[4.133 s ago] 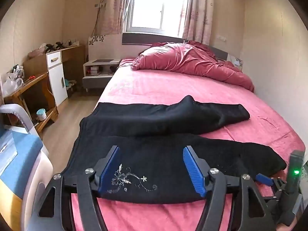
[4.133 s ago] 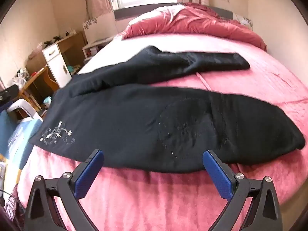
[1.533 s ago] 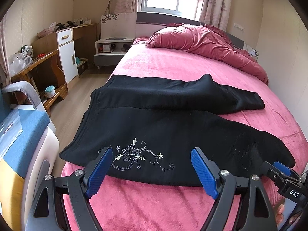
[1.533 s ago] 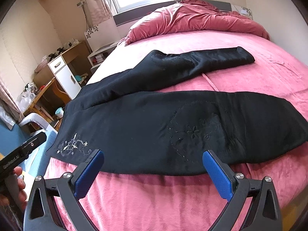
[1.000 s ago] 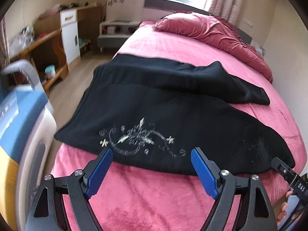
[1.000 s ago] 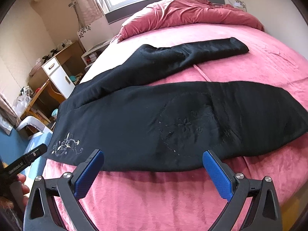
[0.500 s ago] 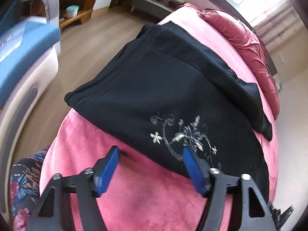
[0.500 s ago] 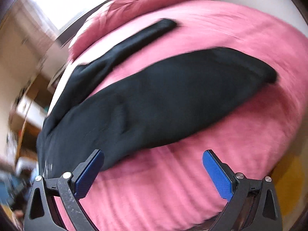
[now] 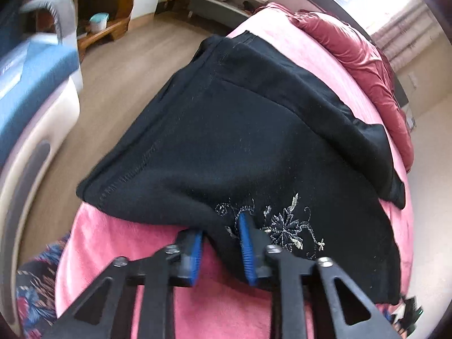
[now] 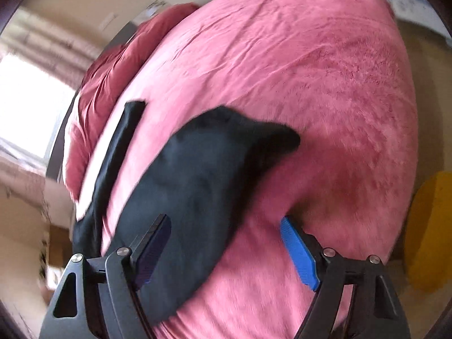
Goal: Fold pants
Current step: 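Grasp the waistband edge with the left gripper while the right gripper grasps the waistband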
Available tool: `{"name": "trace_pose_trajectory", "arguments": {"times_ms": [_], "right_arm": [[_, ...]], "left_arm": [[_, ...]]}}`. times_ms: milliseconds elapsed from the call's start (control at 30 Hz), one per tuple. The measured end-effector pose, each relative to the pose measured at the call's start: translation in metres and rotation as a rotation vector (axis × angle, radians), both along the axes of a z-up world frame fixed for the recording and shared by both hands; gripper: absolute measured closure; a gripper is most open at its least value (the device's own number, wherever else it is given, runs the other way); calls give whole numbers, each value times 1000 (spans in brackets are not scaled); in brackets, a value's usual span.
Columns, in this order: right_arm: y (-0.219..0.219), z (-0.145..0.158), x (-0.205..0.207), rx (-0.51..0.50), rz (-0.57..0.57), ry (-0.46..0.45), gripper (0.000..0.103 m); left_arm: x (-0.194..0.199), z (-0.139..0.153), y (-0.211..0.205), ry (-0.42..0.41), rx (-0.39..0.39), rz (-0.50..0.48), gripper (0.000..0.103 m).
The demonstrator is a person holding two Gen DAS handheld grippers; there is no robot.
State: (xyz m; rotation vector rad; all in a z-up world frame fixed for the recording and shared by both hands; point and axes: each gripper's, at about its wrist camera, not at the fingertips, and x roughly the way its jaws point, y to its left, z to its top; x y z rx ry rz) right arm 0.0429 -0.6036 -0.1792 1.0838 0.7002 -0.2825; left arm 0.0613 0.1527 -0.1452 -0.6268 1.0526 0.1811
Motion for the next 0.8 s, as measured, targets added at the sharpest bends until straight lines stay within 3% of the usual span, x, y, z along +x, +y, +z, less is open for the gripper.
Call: {"name": "trace_pose_trajectory", "arguments": {"times_ms": [33,100,167,233,433,500,667,800], "right_arm": [[-4,-1,4,7,-10,1,27],[-8,2,18,-3,-10,9,50],[-11,10,30,-41,4,30,84],[-14,23,37,-88,17,25,90],[-27,82,31,-226,60,-81,93],[-25,89,25,-276,90,-60,93],[-31,53,11,-268,97,88,93],[-36,19,4,-231,75,175,93]], "left_arm": [[0,2,2,-7,-6,2,88],[-1,5,5,-17,-6,0,94],[-2,12,5,-35,8,-9,95],[-4,25,3,-67,26,-19,96],[-21,57,5,-136,28,-31,96],[-31,59,7,-131,14,-25,96],[-56,50,9,-91,8,-31,96],[-60,32,-1,-12,61,-68,96]]}}
